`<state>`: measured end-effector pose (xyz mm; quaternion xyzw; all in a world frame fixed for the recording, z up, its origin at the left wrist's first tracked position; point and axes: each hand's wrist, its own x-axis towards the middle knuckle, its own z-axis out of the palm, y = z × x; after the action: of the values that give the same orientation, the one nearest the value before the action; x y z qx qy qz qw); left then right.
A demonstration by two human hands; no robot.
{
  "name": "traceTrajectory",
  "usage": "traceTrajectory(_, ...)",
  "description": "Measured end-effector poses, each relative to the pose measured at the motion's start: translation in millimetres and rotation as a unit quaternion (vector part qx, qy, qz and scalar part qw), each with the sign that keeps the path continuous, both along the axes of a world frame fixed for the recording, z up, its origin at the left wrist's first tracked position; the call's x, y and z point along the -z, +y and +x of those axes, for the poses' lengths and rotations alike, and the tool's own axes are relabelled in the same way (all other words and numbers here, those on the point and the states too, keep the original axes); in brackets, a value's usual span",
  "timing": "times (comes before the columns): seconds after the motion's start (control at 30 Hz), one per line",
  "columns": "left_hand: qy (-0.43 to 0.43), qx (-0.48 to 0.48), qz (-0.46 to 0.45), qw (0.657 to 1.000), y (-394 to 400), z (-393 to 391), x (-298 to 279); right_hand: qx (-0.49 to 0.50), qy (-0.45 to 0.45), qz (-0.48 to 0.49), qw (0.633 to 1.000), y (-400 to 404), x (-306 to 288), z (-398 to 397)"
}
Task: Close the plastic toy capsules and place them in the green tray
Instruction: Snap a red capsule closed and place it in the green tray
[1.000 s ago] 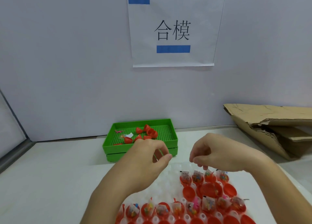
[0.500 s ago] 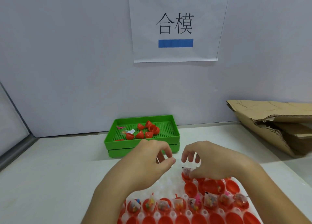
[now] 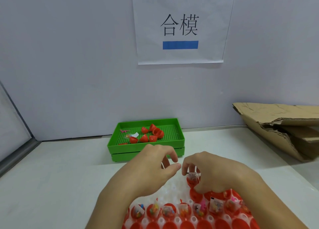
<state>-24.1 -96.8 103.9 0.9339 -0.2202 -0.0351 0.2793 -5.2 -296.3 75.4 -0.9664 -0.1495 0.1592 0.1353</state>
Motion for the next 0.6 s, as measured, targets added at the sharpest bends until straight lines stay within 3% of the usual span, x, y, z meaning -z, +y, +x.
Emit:
traceTrajectory(0.27, 0.011, -0.002, 0.004, 1.0, -1, -1, -1, 0.004, -0.037, 0.056, 0.998, -2, -8, -2)
traceTrajectory(0.5, 0.091, 0.023, 0.035, 0.995, -3, -5, 0, -0.017, -0.091, 0.141, 0.986, -3, -34, -14)
traceTrajectory(0.6, 0.092, 0.018, -0.01, 0.996, -1, -4, -2, -0.037, -0.105, 0.165, 0.98, -4, -46, -21)
